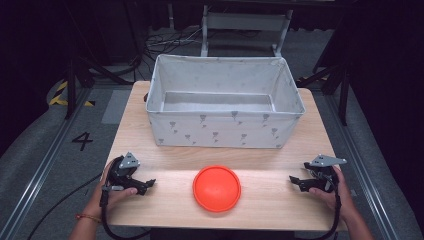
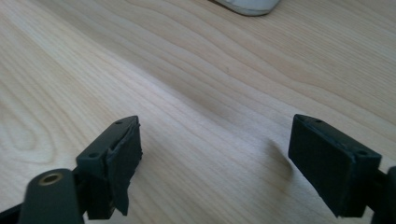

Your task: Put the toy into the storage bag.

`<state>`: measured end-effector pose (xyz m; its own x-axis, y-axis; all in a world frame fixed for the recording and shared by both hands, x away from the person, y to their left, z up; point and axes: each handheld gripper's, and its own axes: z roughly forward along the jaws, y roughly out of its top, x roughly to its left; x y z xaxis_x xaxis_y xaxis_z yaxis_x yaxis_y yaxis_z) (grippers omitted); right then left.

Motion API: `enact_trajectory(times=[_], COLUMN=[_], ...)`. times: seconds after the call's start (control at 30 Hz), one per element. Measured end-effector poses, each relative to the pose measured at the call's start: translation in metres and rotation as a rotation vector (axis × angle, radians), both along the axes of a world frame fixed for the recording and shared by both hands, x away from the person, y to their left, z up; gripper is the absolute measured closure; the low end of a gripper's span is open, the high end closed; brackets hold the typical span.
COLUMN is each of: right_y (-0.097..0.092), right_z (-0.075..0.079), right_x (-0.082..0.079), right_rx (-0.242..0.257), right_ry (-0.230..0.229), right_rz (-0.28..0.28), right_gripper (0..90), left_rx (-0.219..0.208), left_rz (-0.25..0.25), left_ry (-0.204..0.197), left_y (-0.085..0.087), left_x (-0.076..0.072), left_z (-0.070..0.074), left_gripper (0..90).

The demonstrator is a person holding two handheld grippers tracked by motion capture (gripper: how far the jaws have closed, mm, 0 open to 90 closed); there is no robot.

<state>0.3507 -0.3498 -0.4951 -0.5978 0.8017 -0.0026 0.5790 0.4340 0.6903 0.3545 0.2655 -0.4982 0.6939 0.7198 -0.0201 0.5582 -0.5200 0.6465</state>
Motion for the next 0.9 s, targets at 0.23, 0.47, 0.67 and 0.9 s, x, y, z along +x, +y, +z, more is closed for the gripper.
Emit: enact_trajectory(times=[0.23,0.47,0.67,0.9], right_y=[0.010,0.046,0.076,0.118], right_z=[0.013,0.024,0.029,0.031], right_x=[-0.005,-0.018,-0.022,-0.012], right_rx=[0.060,0.080,0.095,0.098], right_ry=[-0.013,-0.023,-0.027,-0.016], right_rz=[0.036,0.160,0.249,0.345], right_gripper=[20.3,23.1,23.7,23.6], left_rx=[-0.001,0.000,-0.001,-0.001], left_rz=[0.001,-0.001,0.000,-0.001], left_ry=[-0.002,0.001,0.000,0.001], left_y=[0.000,0.000,0.000,0.000], left_x=[0.000,0.000,0.000,0.000], left_z=[0.000,0.000,0.000,0.000], left_gripper=[0.2,0.2,0.2,0.2])
